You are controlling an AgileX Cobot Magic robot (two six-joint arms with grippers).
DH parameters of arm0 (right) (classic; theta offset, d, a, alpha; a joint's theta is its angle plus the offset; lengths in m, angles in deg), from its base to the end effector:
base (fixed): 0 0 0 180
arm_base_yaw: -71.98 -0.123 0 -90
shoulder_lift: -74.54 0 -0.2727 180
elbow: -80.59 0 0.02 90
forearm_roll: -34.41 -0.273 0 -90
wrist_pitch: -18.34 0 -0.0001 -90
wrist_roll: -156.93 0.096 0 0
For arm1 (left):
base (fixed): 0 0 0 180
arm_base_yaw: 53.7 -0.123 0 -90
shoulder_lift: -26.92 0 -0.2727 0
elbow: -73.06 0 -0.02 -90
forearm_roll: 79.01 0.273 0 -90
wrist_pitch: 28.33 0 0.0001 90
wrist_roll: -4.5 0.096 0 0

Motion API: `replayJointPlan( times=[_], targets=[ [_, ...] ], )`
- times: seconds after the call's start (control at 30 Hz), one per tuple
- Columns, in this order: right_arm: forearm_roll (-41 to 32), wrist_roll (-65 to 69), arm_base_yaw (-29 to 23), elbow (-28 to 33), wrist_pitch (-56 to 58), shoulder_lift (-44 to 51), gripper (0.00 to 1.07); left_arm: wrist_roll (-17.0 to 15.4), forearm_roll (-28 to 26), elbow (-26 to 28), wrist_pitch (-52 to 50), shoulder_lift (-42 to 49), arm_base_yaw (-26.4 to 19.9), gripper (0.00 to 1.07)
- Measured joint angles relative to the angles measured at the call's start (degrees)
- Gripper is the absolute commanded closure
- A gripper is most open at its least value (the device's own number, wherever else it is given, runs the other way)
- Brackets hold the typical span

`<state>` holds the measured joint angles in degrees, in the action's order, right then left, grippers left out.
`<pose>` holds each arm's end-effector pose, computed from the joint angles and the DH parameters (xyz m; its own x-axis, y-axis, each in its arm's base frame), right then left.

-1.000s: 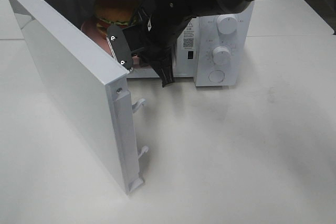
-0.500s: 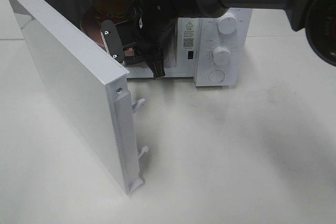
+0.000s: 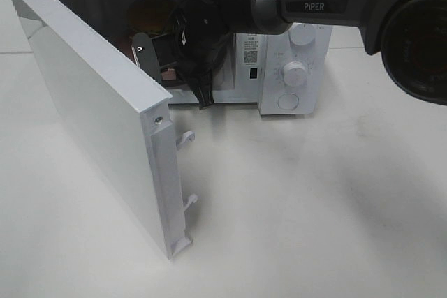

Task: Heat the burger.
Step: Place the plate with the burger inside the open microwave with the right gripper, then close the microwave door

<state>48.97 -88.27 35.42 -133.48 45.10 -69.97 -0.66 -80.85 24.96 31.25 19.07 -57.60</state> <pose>0.4486 0.3192 0.1355 0.3996 -0.9147 -0.0599 -0.6777 -0.2508 -0.6912 0.0315 -0.0005 0.2882 -0.4228 -0.1352 -0.8961 -0.0884 0.9903 -0.1076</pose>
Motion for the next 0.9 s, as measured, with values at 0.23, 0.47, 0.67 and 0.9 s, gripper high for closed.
replayJointPlan(
  times=[0.23,0.47,0.67,0.9],
  targets=[
    [0.0,1.6,0.0,-0.4,0.34,0.29,0.52,0.0,0.0,0.0,0.0,0.0,0.0,0.09],
    [-2.58,2.06,0.0,2.12,-0.29,1.89,0.41,0.0,0.0,0.0,0.0,0.0,0.0,0.09],
    [-4.47,2.06,0.0,11.46,-6.19,6.25,0.32,0.0,0.0,0.0,0.0,0.0,0.0,0.09],
    [-5.1,3.04,0.0,16.79,-10.83,9.4,0.28,0.0,0.0,0.0,0.0,0.0,0.0,0.09]
  ],
)
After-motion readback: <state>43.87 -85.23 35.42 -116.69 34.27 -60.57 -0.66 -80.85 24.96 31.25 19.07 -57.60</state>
